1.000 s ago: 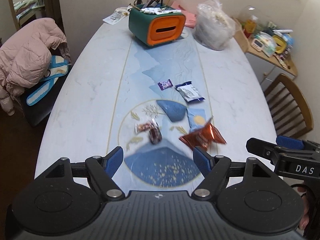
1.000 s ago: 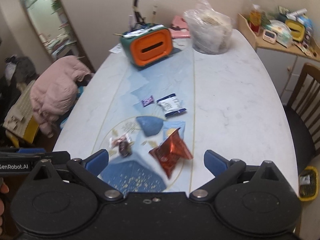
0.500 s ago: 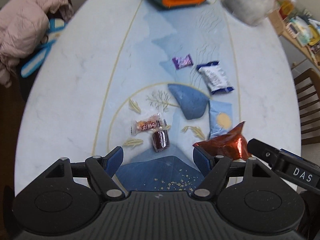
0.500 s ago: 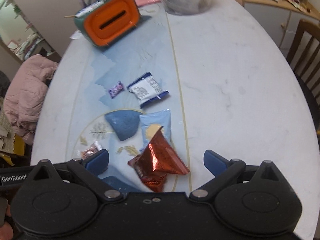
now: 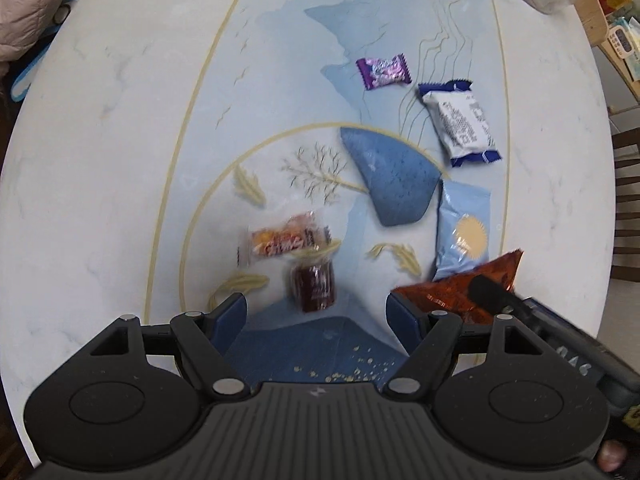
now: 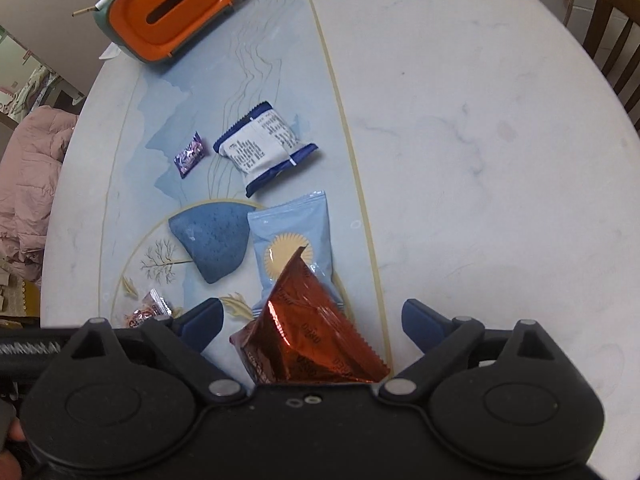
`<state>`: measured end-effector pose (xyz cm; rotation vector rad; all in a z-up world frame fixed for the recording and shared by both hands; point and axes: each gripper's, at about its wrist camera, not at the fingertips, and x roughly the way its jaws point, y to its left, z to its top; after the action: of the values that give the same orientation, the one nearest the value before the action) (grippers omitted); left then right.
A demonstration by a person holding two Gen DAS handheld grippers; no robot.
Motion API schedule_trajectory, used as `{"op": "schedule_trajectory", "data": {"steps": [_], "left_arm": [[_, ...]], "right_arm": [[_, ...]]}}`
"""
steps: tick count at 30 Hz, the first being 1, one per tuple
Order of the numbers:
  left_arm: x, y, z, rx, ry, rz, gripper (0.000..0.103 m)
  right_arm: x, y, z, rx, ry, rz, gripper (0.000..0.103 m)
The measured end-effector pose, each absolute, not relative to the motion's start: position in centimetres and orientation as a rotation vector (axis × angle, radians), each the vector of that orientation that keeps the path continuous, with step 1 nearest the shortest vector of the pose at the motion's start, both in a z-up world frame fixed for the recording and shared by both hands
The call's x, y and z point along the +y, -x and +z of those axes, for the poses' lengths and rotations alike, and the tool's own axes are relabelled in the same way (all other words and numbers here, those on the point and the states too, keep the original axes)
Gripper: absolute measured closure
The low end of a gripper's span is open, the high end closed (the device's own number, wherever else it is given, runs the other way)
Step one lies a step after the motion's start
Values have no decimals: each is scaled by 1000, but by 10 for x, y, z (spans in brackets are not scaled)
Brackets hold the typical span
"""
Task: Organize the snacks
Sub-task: 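Grasp the small brown cup with the left gripper while the right grasps the copper bag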
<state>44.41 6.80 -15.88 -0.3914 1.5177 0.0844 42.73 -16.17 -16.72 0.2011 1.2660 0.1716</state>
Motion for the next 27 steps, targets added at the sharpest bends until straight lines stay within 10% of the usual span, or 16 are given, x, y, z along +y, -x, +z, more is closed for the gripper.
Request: {"op": "schedule_trajectory", "data": {"steps": [7, 19, 27], "left_arm": [[64, -451, -170, 1545, 344, 84, 29], [66, -451, -198, 1583, 383, 100, 74], [70, -445, -195, 1543, 396, 116, 79]], "right_arm": [[-156, -433, -176, 1289, -192, 184, 13], [-153, -431, -185, 1309, -179, 201, 36], [-156, -426, -182, 1295, -171, 216, 51]]}}
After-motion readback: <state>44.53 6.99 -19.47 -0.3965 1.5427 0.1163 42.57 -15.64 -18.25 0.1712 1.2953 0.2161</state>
